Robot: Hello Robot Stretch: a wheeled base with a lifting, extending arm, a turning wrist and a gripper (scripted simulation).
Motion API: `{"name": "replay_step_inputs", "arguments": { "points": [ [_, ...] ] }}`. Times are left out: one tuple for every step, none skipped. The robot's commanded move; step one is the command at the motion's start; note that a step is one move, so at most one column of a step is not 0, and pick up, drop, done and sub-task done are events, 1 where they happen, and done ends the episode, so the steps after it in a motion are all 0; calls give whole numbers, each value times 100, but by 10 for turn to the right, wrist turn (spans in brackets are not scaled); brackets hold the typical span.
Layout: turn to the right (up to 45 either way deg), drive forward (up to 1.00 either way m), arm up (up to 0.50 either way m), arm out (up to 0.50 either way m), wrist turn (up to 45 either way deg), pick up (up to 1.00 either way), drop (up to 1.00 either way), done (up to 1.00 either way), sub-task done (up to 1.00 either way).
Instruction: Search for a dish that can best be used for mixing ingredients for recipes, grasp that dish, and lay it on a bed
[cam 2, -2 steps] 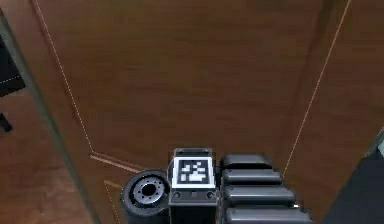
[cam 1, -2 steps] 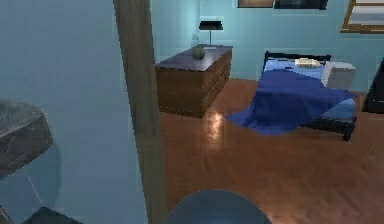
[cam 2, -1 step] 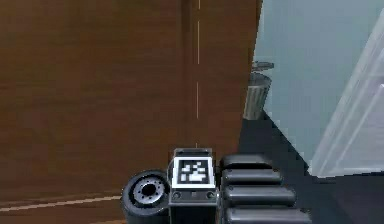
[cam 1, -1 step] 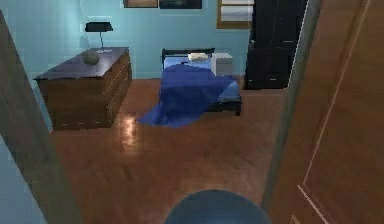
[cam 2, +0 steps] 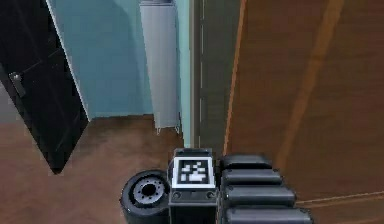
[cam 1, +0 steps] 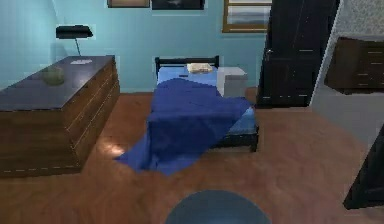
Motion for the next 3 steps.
{"name": "replay_step_inputs", "arguments": {
  "points": [
    [60, 0, 0, 0, 0, 0, 0, 0, 0],
    [0, 5, 0, 0, 0, 0, 0, 0, 0],
    [270, 0, 0, 0, 0, 0, 0, 0, 0]
  ]
}}
